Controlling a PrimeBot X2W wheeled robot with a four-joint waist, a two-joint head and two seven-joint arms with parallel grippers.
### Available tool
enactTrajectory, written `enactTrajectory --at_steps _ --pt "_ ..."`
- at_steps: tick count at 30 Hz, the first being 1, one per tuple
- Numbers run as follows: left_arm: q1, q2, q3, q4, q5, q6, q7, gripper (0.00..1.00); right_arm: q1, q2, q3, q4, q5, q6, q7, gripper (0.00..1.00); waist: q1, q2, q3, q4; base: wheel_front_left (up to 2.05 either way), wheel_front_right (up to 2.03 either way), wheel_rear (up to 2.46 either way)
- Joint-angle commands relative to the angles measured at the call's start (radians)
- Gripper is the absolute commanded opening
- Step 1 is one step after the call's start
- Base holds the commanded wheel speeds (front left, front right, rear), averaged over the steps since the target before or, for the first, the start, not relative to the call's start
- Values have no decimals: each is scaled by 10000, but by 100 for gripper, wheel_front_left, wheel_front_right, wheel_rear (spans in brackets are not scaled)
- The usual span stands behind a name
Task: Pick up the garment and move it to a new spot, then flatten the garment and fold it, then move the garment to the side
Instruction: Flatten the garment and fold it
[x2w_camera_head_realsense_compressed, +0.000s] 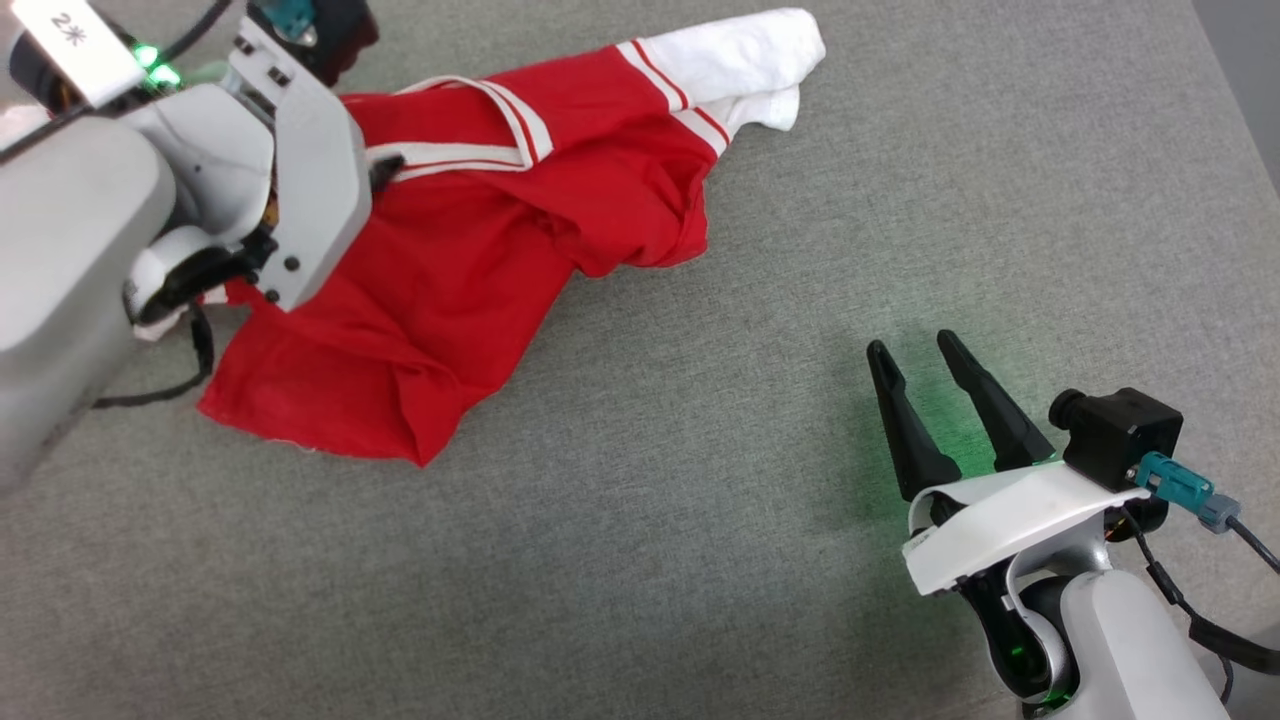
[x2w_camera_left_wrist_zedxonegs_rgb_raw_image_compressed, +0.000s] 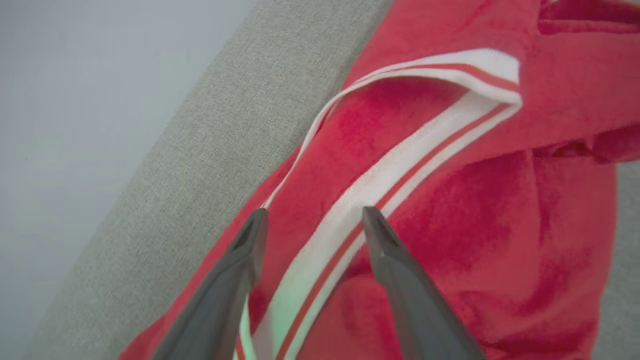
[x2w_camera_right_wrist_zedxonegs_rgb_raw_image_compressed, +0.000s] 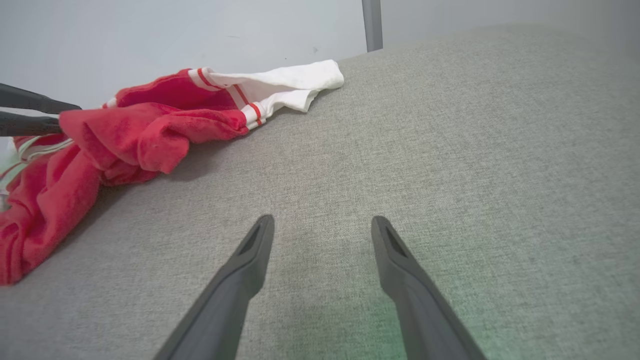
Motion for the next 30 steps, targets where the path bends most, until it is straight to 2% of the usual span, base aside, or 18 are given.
enactTrajectory --at_steps 1,8,17,18,19,20,30 --pt "126 34 6 -173 -51 4 182 100 35 12 20 41 44 -11 -49 100 0 0 -77 62 0 0 0" --pt "217 92 3 -640 -48 4 533 100 -177 12 146 28 77 -11 -37 100 0 0 -32 140 0 0 0" --pt "235 57 7 -381 436 4 427 100 -290 10 217 112 123 -11 -162 100 0 0 202 6 0 0 0" --pt "198 61 6 -393 499 4 371 96 -302 12 216 116 131 -11 -173 100 0 0 212 -8 0 0 0" --pt "148 73 6 -388 463 4 286 42 -312 13 218 131 149 -11 -177 100 0 0 215 -22 0 0 0" --pt "102 88 6 -349 391 4 222 0 -313 10 230 148 163 -11 -193 100 0 0 211 -34 0 0 0" --pt "-595 -45 7 125 389 4 11 0 -350 14 450 224 368 -11 -312 100 0 0 303 -187 0 0 0"
